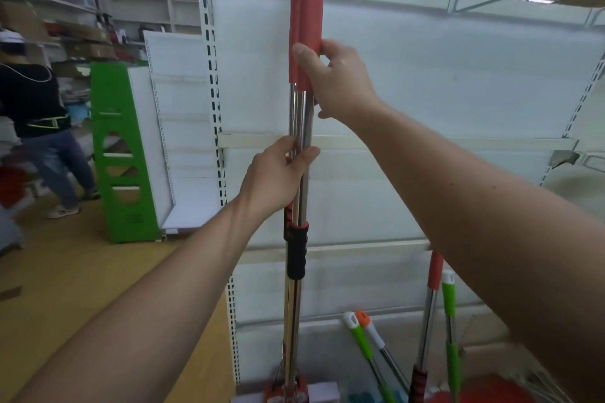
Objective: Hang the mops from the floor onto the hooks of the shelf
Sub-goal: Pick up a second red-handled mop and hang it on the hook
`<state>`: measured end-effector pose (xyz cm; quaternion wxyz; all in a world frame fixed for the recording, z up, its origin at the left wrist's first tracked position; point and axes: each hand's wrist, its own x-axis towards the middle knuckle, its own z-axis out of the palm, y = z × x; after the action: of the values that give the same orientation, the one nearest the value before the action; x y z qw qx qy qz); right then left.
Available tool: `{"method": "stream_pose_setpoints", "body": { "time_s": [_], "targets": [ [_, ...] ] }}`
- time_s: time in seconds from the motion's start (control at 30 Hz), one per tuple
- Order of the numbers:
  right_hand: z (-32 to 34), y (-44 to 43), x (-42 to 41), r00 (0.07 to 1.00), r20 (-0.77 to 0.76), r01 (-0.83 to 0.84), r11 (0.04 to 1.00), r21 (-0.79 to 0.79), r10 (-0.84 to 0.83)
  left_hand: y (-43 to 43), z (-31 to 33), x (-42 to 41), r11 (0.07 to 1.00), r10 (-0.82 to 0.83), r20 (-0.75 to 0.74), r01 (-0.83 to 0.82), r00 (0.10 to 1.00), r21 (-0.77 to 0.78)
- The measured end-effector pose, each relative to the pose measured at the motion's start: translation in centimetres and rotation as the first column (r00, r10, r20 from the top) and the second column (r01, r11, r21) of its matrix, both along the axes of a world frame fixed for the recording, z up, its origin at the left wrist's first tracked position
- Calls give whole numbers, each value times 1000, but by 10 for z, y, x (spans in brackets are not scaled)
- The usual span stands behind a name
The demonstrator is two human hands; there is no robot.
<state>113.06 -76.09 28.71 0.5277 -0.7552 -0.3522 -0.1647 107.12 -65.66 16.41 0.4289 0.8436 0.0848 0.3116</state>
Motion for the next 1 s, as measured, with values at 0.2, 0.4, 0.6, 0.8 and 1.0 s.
{"method": "stream_pose_setpoints", "body": {
  "time_s": [0.2,0.4,0.6,0.8,1.0],
  "targets": [
    [0,5,6,1000,-10,19,1000,-16,-19,8,-2,12,1000,-6,-4,6,1000,6],
    [0,11,13,999,-11,31,999,-20,-31,14,1,22,999,-45,-23,45,999,-22],
    [0,19,19,997,-6,78,997,-20,-78,20,2,29,997,-73,-18,73,997,-29],
    [-2,27,27,993,29,117,993,-18,-117,25,6,32,992,-123,-44,122,991,-17],
    [-1,33,33,991,35,128,992,-20,-128,32,7,41,991,-134,-40,134,990,-8]
  ]
}}
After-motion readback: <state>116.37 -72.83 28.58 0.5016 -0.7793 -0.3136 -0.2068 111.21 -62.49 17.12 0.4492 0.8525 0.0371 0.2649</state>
